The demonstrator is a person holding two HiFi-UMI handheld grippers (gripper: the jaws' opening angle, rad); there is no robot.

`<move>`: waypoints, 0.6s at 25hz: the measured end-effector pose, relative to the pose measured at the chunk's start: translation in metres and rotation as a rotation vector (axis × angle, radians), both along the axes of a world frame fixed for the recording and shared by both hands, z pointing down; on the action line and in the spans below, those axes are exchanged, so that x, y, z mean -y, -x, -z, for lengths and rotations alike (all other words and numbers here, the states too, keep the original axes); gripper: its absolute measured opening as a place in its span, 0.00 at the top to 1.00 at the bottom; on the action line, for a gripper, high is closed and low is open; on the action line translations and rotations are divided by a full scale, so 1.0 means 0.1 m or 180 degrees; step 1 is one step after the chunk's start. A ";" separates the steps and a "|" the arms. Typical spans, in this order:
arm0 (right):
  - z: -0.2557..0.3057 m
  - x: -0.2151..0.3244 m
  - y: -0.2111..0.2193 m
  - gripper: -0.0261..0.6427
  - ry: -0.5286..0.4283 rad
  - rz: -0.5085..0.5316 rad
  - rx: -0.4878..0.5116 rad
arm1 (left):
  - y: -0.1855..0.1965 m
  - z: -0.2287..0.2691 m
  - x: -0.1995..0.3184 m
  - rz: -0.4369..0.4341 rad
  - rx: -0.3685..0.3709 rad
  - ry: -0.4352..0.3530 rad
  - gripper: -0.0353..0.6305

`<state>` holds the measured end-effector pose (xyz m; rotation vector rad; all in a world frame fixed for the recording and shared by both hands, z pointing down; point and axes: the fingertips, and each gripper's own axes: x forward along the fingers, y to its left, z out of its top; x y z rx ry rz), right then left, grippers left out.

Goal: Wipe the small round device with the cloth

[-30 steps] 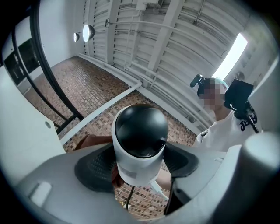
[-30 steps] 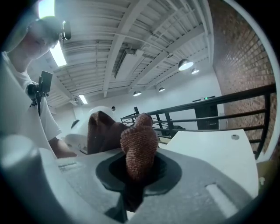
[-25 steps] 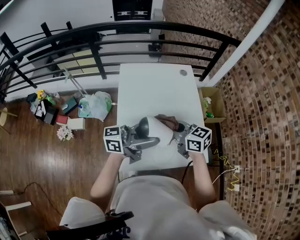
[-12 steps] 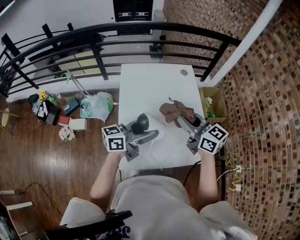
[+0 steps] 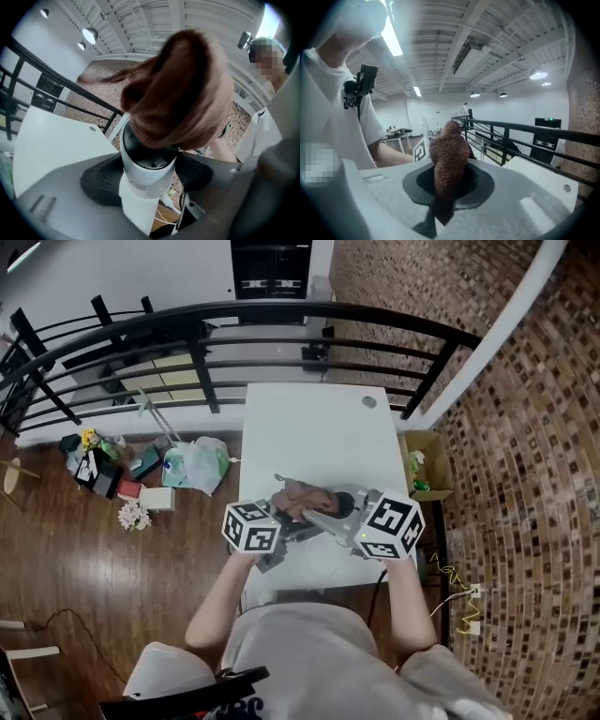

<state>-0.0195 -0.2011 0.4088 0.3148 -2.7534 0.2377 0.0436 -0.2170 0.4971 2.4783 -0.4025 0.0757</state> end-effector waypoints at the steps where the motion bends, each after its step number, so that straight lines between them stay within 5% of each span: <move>1: -0.07 0.04 0.01 0.92 0.0027 -0.0012 -0.0091 | -0.01 0.00 -0.01 -0.0024 0.0052 -0.0020 0.40; 9: -0.31 0.38 -0.12 0.92 0.0013 -0.0223 -0.0465 | -0.09 -0.20 -0.25 -0.0331 0.0607 -0.0044 0.40; 12: -0.35 0.52 -0.30 0.92 -0.0012 -0.0385 -0.0591 | -0.10 -0.38 -0.26 -0.0329 0.0802 0.0184 0.39; 15: -0.16 0.33 -0.30 0.92 0.0034 -0.0137 -0.0450 | -0.05 -0.51 -0.20 -0.0276 0.0914 0.0343 0.39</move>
